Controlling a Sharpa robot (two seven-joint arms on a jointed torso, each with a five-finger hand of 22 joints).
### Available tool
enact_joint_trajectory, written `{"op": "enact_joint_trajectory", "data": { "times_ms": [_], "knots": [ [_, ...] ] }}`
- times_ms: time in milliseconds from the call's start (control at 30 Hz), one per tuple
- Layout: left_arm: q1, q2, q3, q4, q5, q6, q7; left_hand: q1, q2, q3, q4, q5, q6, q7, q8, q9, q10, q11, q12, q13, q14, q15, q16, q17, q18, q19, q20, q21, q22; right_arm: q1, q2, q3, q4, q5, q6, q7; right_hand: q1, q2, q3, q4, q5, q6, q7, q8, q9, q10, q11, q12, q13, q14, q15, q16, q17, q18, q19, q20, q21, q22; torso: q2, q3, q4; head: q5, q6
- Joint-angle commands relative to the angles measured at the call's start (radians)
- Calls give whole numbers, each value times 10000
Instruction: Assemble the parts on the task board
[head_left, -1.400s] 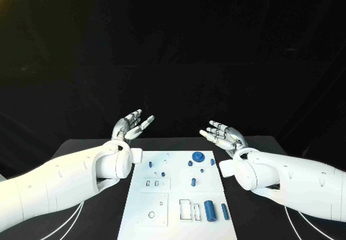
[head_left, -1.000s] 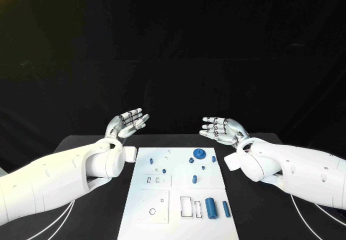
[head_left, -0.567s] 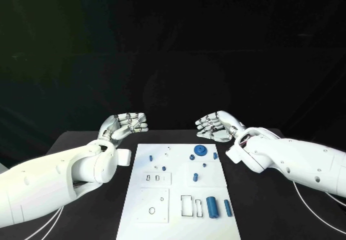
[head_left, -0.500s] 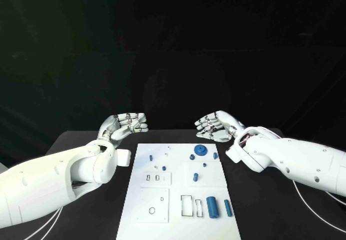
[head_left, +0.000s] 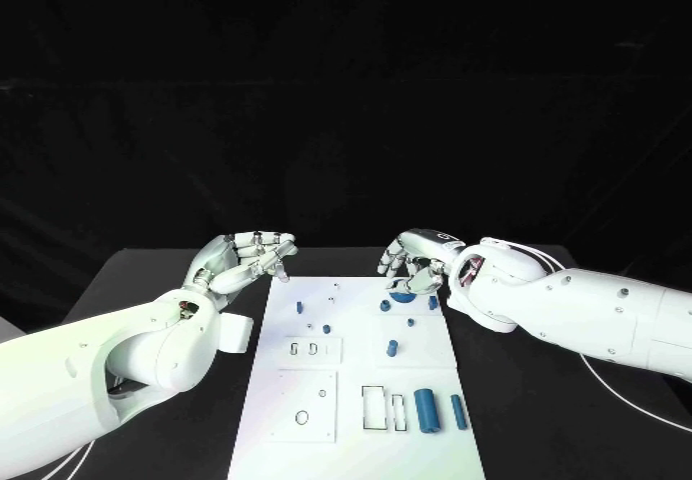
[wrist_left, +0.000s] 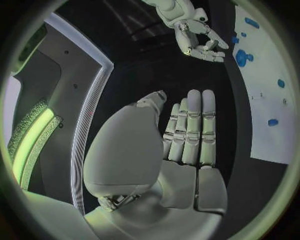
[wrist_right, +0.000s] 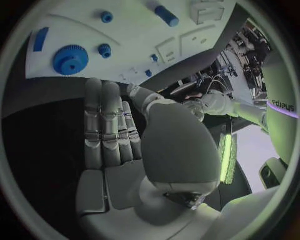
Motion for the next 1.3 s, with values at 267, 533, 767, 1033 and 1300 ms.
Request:
{"op": "enact_joint_trajectory", "data": {
  "times_ms": [267, 533, 767, 1033, 1300],
  "knots": [
    [21, -178, 84, 390, -622, 706, -291, -94, -165, 254, -28, -69, -87, 4, 97, 206, -9, -2, 95, 104, -161, -4, 791, 392, 2, -59, 20, 970, 803, 1, 139, 2, 4, -2284, 1175, -1240, -185, -58, -180, 10, 24, -96, -25, -61, 375, -474, 56, 1, -15, 615, 98, 2533, 1977, -365, 580, 87, 2373, 2840, 370, -49, 134, -128, -20],
    [27, -206, 113, 414, -648, 745, -317, -127, -179, 281, -25, -69, -124, 8, 100, 237, -45, 5, 101, 120, -168, 1, 905, 433, -21, 21, 22, 1162, 1002, -9, 201, 0, -47, -2467, 1199, -1398, -200, -23, -302, 47, 27, -122, -36, -73, 450, -585, 58, 9, -5, 637, 96, 2832, 2261, -427, 701, 103, 2691, 3272, 449, -79, 201, -184, -9],
    [34, -228, 123, 428, -653, 763, -327, -139, -183, 284, -22, -70, -136, 13, 97, 242, -59, 9, 99, 122, -171, 4, 927, 440, -21, 16, 24, 1184, 1015, -48, 286, -7, -126, -2502, 1285, -1437, -122, 78, -260, 57, 34, -79, -56, -52, 506, -578, 45, 25, 15, 645, 85, 2970, 2372, -471, 791, 105, 2894, 3551, 509, -73, 226, -192, -7],
    [45, -236, 127, 416, -653, 771, -348, -155, -178, 297, -19, -70, -159, 17, 94, 252, -84, 15, 97, 127, -180, 9, 965, 451, -24, 14, 26, 1232, 1053, -155, 375, -16, -207, -2491, 1408, -1406, -92, 161, -146, 89, 33, 12, -53, -10, 566, -532, 45, 34, 30, 647, 86, 3072, 2446, -497, 840, 108, 3020, 3726, 553, -75, 225, -167, -25],
    [51, -252, 128, 401, -654, 767, -367, -157, -169, 310, -21, -69, -169, 21, 94, 259, -100, 19, 96, 129, -185, 11, 986, 457, -21, -1, 28, 1248, 1055, -233, 433, -19, -243, -2460, 1523, -1381, -78, 235, 34, 127, 34, 130, -75, 44, 640, -393, 20, 49, 50, 644, 69, 3167, 2505, -519, 876, 105, 3131, 3883, 590, -73, 222, -136, -38]
  ]
}}
